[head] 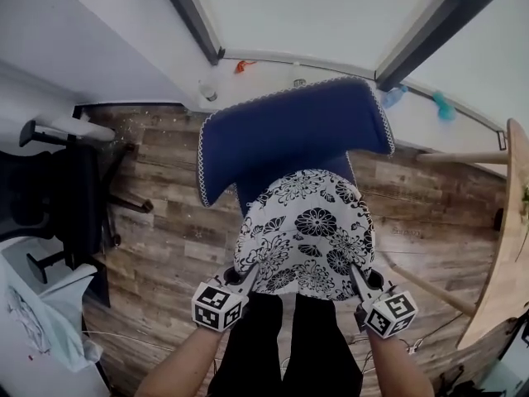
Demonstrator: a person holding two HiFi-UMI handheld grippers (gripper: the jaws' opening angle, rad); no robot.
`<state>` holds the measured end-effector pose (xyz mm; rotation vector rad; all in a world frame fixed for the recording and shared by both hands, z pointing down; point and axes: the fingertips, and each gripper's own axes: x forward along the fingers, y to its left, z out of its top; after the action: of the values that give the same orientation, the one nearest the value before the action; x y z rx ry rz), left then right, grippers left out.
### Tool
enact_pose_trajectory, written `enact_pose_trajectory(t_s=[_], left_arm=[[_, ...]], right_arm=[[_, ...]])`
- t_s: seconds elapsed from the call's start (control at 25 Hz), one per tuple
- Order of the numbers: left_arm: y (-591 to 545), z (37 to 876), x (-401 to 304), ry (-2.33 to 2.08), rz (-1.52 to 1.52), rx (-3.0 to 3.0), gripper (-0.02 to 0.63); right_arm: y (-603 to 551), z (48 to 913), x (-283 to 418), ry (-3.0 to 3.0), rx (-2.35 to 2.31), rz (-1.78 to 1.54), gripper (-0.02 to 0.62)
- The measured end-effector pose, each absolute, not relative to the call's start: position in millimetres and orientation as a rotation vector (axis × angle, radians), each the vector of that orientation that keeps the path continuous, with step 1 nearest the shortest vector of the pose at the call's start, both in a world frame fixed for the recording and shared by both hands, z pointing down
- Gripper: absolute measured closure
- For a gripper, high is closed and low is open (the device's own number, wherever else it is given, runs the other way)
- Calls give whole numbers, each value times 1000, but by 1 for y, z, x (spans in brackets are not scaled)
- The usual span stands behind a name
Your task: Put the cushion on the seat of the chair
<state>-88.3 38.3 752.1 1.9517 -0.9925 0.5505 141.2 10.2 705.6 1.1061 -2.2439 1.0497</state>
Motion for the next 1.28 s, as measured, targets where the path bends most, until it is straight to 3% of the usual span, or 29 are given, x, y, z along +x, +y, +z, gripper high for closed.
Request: enact_pose_trajectory(t_s=[1.28], left_arm=[[36,863,-91,-1101,607,1761,571]], right_arm=[[-34,812,155,-2130,1009,1187,558]])
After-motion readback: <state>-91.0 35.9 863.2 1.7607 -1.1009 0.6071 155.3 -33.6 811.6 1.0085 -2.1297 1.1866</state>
